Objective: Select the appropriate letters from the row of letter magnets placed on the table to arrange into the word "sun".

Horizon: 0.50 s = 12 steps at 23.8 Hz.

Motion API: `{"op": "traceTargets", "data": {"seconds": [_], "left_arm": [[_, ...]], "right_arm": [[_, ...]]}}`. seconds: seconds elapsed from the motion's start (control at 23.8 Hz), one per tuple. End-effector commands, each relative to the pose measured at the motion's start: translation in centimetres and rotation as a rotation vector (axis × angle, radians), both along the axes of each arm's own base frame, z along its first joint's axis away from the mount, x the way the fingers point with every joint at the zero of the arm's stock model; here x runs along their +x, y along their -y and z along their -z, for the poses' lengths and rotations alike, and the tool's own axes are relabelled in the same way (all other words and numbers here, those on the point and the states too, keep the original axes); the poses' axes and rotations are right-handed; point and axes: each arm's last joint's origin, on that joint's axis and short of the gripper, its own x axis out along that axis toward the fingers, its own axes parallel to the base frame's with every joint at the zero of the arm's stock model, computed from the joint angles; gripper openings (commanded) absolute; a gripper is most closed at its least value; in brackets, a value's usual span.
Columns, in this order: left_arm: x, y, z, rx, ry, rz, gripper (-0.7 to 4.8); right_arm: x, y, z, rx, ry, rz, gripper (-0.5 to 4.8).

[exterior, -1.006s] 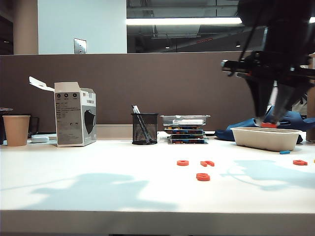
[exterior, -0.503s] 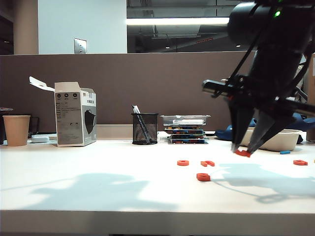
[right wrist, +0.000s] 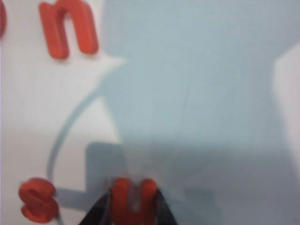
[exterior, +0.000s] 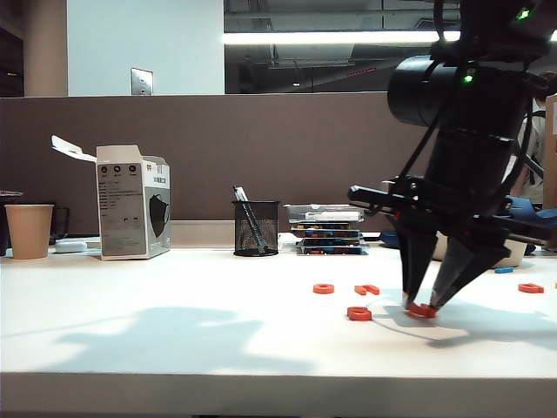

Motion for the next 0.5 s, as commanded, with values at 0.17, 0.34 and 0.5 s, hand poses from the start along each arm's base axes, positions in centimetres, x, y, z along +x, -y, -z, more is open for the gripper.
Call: {"op": "traceTargets", "data": {"seconds": [0.17,0.34,0.5], "left_arm": [[-0.07,-0.04,-0.21,-0.007,0.009,0.002,-0.05],[-0.07,-0.04,-0.21,-0.008,0.009,0.002,-0.05],[-0.07,-0.04,-0.21,-0.007,0.009,0.002,-0.05]], "right_arm": [[-0.83,0.15,1.18,0.022,-0.129,-0.013,0.85],[-1.08,0.09,1.20,0.061,-0.170,-0.029,0.85],[-1.12,0.29,1.26,0.008,-0.159,-0.013,0.85]]}}
